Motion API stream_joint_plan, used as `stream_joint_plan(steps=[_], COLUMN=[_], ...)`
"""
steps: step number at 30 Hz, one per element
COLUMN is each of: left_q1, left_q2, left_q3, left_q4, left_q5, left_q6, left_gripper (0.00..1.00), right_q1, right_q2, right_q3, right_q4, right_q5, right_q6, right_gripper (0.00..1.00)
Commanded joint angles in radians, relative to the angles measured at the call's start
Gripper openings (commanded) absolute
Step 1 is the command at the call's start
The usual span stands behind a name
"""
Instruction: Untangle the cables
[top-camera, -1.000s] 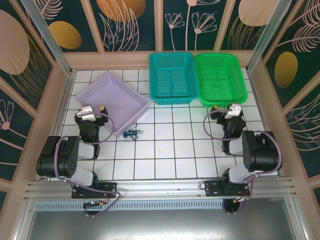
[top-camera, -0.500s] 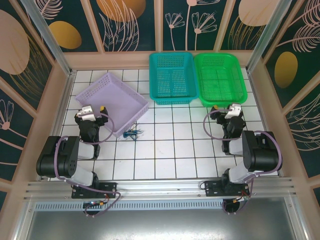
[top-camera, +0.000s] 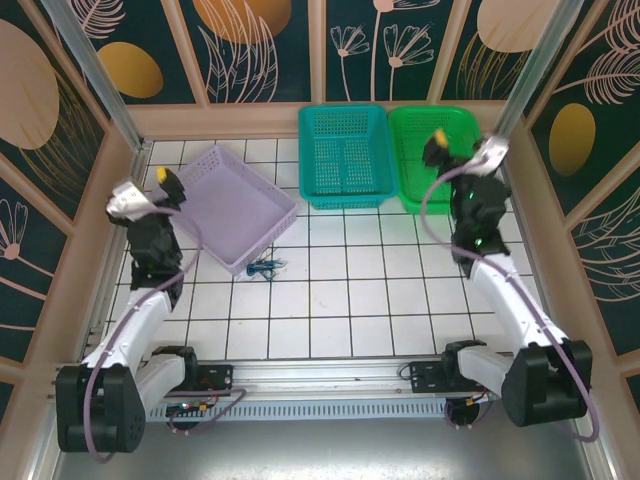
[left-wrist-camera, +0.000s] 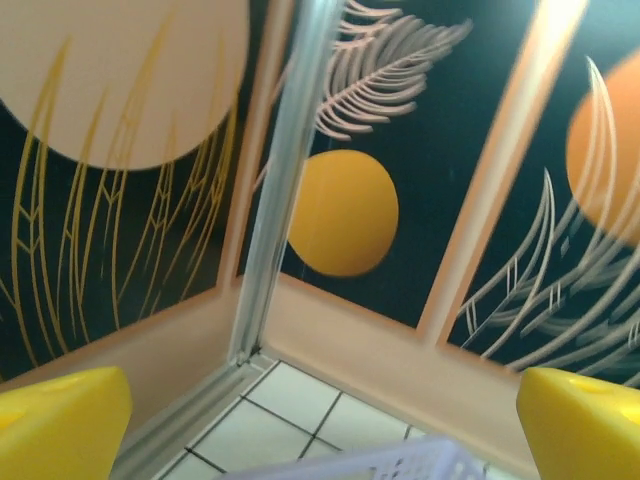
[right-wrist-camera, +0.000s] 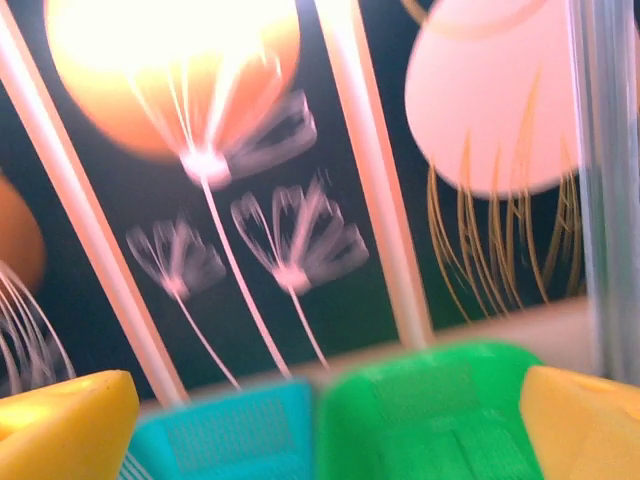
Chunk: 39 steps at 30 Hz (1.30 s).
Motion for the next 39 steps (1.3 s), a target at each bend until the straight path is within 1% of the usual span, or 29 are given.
stream_joint_plan(steps=[1, 2, 3, 4, 5, 6, 7, 8, 9, 10, 12, 13, 15, 18, 20, 22, 24, 26, 28, 30, 32, 33, 34, 36, 39], left_q1=[-0.001, -0.001, -0.001, -0.001, -0.005, -0.028, -0.063, -0.094, -0.12, -0.145, -0.163, -0.165, -0.166, -0.166, -0.164, -0.161, -0.145, -0.119, -0.101, -0.091, -0.086, -0.085, -0.083, -0.081, -0.078], left_q2=[0.039, 0.063, 0.086, 0.105, 0.129, 0.15, 0.159, 0.159, 0.156, 0.148, 0.129, 0.121, 0.115, 0.169, 0.232, 0.284, 0.33, 0.376, 0.415, 0.456, 0.503, 0.532, 0.56, 0.604, 0.658], left_q3=[0.323, 0.387, 0.427, 0.445, 0.458, 0.468, 0.467, 0.449, 0.425, 0.393, 0.313, 0.29, 0.264, 0.278, 0.294, 0.296, 0.292, 0.303, 0.334, 0.374, 0.423, 0.455, 0.484, 0.529, 0.585], left_q4=[-0.682, -0.795, -0.831, -0.85, -0.877, -0.947, -1.033, -1.084, -1.141, -1.189, -1.216, -1.236, -1.248, -1.253, -1.259, -1.233, -1.196, -1.153, -1.144, -1.134, -1.137, -1.157, -1.175, -1.205, -1.216], left_q5=[-0.044, 0.006, 0.093, 0.226, 0.324, 0.378, 0.377, 0.385, 0.402, 0.425, 0.494, 0.513, 0.518, 0.537, 0.537, 0.534, 0.534, 0.53, 0.504, 0.482, 0.475, 0.453, 0.431, 0.381, 0.323], left_q6=[-0.462, -0.539, -0.579, -0.6, -0.626, -0.685, -0.748, -0.786, -0.824, -0.869, -0.914, -0.924, -0.902, -0.848, -0.821, -0.798, -0.779, -0.738, -0.681, -0.608, -0.531, -0.496, -0.464, -0.405, -0.317], left_gripper=[0.99, 0.99, 0.99, 0.99, 0.99, 0.99, 0.99, 0.97, 0.94, 0.92, 0.87, 0.86, 0.85, 0.84, 0.84, 0.84, 0.82, 0.77, 0.7, 0.62, 0.53, 0.5, 0.46, 0.42, 0.38], right_q1=[-0.064, -0.086, -0.061, 0.011, 0.104, 0.205, 0.31, 0.403, 0.505, 0.584, 0.685, 0.725, 0.779, 0.805, 0.793, 0.762, 0.717, 0.678, 0.651, 0.637, 0.632, 0.636, 0.643, 0.656, 0.655], right_q2=[0.071, 0.089, 0.104, 0.115, 0.121, 0.129, 0.14, 0.156, 0.179, 0.206, 0.274, 0.319, 0.416, 0.57, 0.683, 0.769, 0.819, 0.819, 0.789, 0.775, 0.789, 0.801, 0.807, 0.791, 0.744], right_q3=[0.162, 0.157, 0.146, 0.148, 0.145, 0.136, 0.129, 0.124, 0.116, 0.103, 0.088, 0.088, 0.116, 0.2, 0.3, 0.39, 0.431, 0.419, 0.386, 0.381, 0.391, 0.398, 0.4, 0.377, 0.335], right_q4=[-0.588, -0.576, -0.567, -0.599, -0.627, -0.638, -0.648, -0.658, -0.663, -0.655, -0.627, -0.608, -0.601, -0.592, -0.623, -0.666, -0.672, -0.638, -0.569, -0.576, -0.609, -0.625, -0.644, -0.63, -0.625], right_q5=[-0.006, -0.157, -0.245, -0.206, -0.136, -0.099, -0.074, -0.048, -0.047, -0.09, -0.227, -0.289, -0.321, -0.376, -0.407, -0.456, -0.555, -0.631, -0.698, -0.712, -0.753, -0.776, -0.783, -0.771, -0.723], right_q6=[0.45, 0.417, 0.364, 0.315, 0.283, 0.245, 0.203, 0.172, 0.136, 0.104, 0.051, 0.021, -0.01, -0.055, -0.027, 0.083, 0.237, 0.42, 0.569, 0.698, 0.826, 0.884, 0.943, 1.024, 1.109], right_gripper=[0.99, 0.99, 0.86, 0.8, 0.8, 0.79, 0.78, 0.78, 0.77, 0.76, 0.7, 0.68, 0.67, 0.67, 0.69, 0.69, 0.68, 0.67, 0.67, 0.67, 0.67, 0.66, 0.65, 0.64, 0.64])
